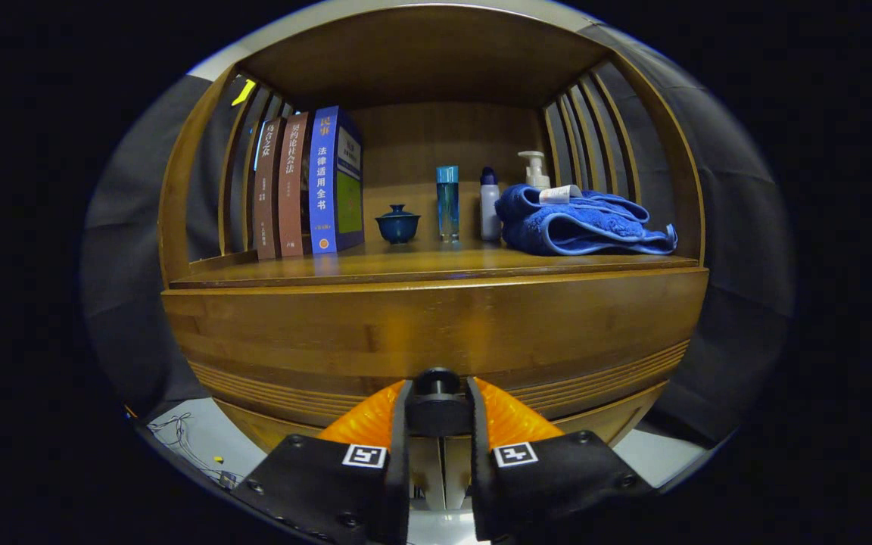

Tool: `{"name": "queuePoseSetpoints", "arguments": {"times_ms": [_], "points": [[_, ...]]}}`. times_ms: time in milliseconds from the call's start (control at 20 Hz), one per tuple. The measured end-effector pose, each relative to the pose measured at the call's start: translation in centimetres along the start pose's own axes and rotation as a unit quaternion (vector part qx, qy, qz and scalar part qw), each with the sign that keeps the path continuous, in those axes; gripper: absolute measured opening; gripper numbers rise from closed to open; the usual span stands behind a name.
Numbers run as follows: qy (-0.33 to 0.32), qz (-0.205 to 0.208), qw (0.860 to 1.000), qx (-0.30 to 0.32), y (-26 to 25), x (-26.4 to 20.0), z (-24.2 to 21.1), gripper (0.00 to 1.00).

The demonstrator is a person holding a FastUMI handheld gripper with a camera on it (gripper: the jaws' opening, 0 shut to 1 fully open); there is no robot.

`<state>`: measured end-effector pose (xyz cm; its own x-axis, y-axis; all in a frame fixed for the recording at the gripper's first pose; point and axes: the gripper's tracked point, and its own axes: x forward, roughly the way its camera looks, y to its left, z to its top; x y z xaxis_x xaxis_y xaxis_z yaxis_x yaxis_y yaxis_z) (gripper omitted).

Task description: Pull open the drawer, take out the items inside it, and place them on the countertop above the cabinet.

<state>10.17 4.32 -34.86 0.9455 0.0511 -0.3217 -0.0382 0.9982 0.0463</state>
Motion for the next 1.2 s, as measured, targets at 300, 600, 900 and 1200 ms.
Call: {"name": "queuePoseSetpoints", "arguments": {"times_ms": [300, 600, 900, 1200], "points": [[-0.001, -0.001, 1.0, -0.003, 0.1, -2.9, -0.4, 0.37], [-0.006, -0.001, 1.0, -0.006, -0.2, -8.2, -1.3, 0.37], [-0.008, -0.004, 1.0, -0.004, -0.3, -12.3, -2.0, 0.37], [-0.003, -0.012, 1.0, 0.001, -0.5, -14.8, -2.8, 0.37]]}}
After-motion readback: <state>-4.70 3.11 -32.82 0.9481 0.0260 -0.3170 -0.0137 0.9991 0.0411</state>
